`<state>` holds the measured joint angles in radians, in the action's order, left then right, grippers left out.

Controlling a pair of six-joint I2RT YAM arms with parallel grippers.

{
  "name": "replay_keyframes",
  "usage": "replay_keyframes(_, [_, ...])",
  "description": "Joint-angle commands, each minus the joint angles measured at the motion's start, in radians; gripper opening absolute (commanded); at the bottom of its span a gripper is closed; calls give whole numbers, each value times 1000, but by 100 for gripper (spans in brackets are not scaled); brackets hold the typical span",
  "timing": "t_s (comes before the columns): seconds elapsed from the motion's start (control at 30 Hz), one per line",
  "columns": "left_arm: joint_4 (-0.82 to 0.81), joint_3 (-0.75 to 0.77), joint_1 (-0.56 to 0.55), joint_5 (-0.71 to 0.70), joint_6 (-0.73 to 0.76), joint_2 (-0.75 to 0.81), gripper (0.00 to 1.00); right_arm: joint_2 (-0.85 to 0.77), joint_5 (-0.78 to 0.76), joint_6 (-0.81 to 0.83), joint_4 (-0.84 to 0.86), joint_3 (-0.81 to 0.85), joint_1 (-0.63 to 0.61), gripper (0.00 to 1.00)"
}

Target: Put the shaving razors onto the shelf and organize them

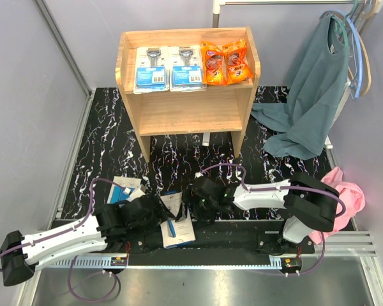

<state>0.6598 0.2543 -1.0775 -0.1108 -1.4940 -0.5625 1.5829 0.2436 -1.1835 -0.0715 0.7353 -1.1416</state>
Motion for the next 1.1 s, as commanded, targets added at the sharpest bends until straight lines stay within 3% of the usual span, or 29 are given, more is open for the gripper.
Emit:
replay_keyframes(0.0, [-6,39,-6,-33,-23,36,89,38,-29,-70,117,-37,-6,100])
replay_keyframes(0.1, [-6,30,-6,-38,-35,56,89,51,-7,-105,284,-88,-12,100])
replay_keyframes(0.33, [-19,7,-6,-35,-63,107,90,20,-10,-142,502,-174,-30,98])
replay_keyframes(0.5, [-20,11,-6,-41,-68,130,90,-26,-24,-177,662,-249,-33,73])
replay_keyframes(0.53, [-19,13,-6,-44,-66,131,90,-35,-24,-180,670,-257,-35,62])
replay_keyframes(0.63, [-17,25,-6,-52,-51,124,90,-64,-36,-180,665,-267,-37,45])
replay_keyframes(0.77, [9,52,-6,-67,-28,104,90,-119,-59,-163,619,-266,-38,32])
replay_keyframes(1.07, [101,163,-6,-187,49,156,93,-338,-164,-87,351,-218,-37,26])
